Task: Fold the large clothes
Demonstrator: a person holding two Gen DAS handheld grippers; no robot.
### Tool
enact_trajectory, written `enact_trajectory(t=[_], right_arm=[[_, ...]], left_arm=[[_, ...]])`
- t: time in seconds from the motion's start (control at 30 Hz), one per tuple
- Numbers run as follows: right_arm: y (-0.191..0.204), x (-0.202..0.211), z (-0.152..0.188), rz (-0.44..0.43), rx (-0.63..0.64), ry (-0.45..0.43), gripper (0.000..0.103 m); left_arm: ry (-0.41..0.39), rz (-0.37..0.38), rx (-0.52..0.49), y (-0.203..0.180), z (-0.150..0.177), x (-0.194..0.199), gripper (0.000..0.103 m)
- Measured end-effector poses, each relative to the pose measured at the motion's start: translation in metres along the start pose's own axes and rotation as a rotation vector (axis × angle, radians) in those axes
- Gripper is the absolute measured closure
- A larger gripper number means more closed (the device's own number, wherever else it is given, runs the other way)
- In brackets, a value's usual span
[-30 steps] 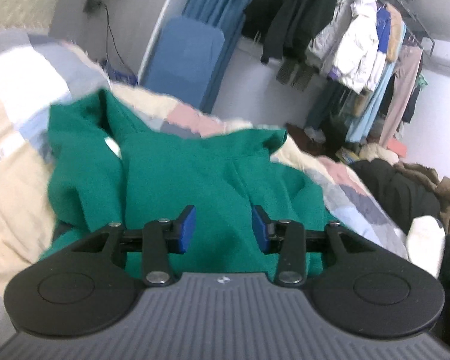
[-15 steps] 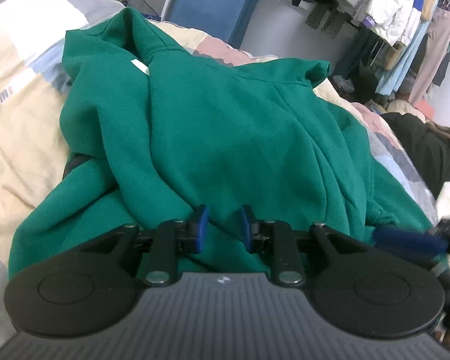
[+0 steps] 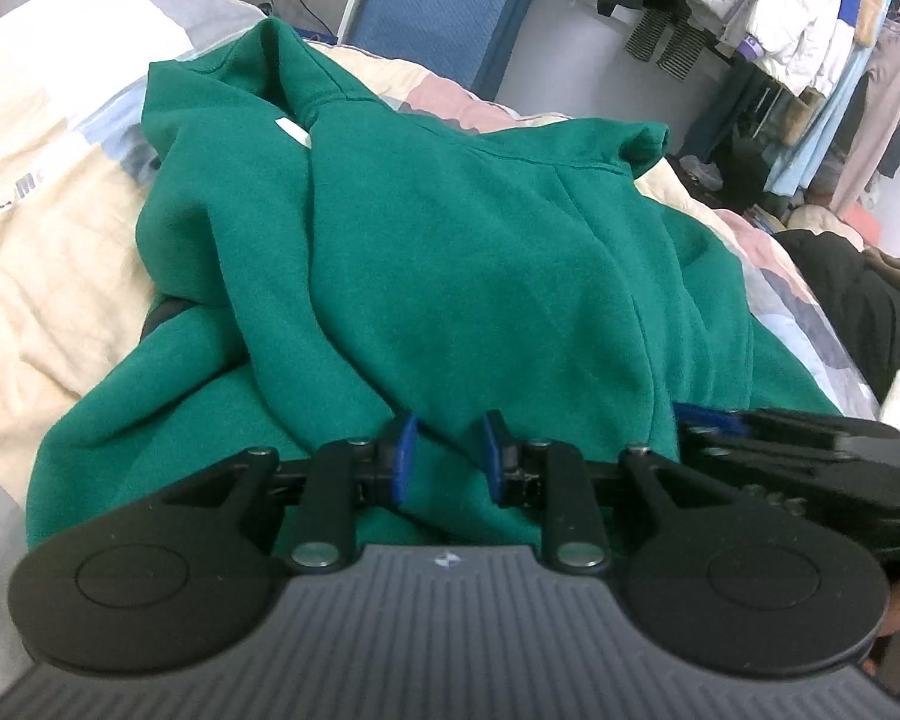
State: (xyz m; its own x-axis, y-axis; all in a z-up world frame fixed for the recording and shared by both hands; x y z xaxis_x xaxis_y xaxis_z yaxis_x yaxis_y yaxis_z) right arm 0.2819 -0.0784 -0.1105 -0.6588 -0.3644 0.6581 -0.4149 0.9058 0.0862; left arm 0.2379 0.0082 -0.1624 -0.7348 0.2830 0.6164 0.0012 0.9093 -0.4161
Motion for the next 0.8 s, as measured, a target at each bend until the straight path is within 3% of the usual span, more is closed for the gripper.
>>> enact_trajectory(t=[0.13,0.23,0.33,0.47,0.5,0.63,0.7,0.8], right_arm=[[0.007,-0.001,0.002,0.024,0.053,0.005,0.076],[0.003,0.016,0.0,0.016,0.003,0.013,0.076],[-0.003,0.039,0.003,0.034,-0.051,0.033,0.076],[-0.016,0.085,0.002,0.095,-0.075,-0.003,0.076],[-0.02,0.093,0.002,0.115,-0.09,-0.015,0.072],[-0.042,0.13,0.008,0.206,-0.16,-0.084,0.022],[-0.055,0.141,0.013,0.274,-0.185,-0.094,0.02],[-0.082,0.149,0.028,0.323,-0.323,-0.085,0.013]], left_arm=[[0.01,0.008,-0.017,0.001,0.004,0.011,0.073],[-0.004,0.008,0.001,0.003,0.008,0.029,0.059],[-0.011,-0.016,0.027,0.006,0.011,0.052,0.054],[-0.024,-0.055,0.1,0.017,0.015,0.085,0.05],[-0.026,-0.065,0.124,0.02,0.015,0.094,0.049],[-0.049,-0.097,0.207,0.034,0.019,0.122,0.047],[-0.041,-0.093,0.262,0.042,0.023,0.13,0.043],[-0.027,-0.082,0.369,0.06,0.029,0.135,0.038]])
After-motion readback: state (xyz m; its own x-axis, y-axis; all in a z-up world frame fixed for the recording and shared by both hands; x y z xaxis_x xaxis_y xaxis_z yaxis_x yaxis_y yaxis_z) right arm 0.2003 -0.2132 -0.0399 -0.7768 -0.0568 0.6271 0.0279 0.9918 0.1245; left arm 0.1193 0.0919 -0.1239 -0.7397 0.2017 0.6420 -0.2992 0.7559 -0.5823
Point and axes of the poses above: each gripper's, at about its wrist camera, not at the fingertips, and x roughly against the way its jaws point, y to its left, z to its underside, the point moved 6 cm from there along -x, roughly the way its jaws point, and after that the axes turned 6 degrees about x, right-handed, at the moved point
